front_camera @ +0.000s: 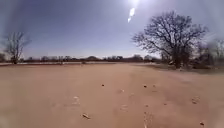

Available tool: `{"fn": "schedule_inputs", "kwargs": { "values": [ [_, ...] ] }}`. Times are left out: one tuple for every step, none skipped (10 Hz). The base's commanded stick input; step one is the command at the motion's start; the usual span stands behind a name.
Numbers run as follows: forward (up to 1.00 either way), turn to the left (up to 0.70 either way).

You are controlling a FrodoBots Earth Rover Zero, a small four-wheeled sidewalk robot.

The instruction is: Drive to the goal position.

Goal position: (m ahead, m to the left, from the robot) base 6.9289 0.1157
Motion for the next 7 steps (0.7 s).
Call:
{"fn": "schedule_inputs", "kwargs": {
  "values": [
    [1.0, 0.0],
    [1.0, 0.0],
    [1.0, 0.0],
    [1.0, 0.0],
    [1.0, 0.0],
    [1.0, 0.0],
    [1.0, 0.0]
  ]
}}
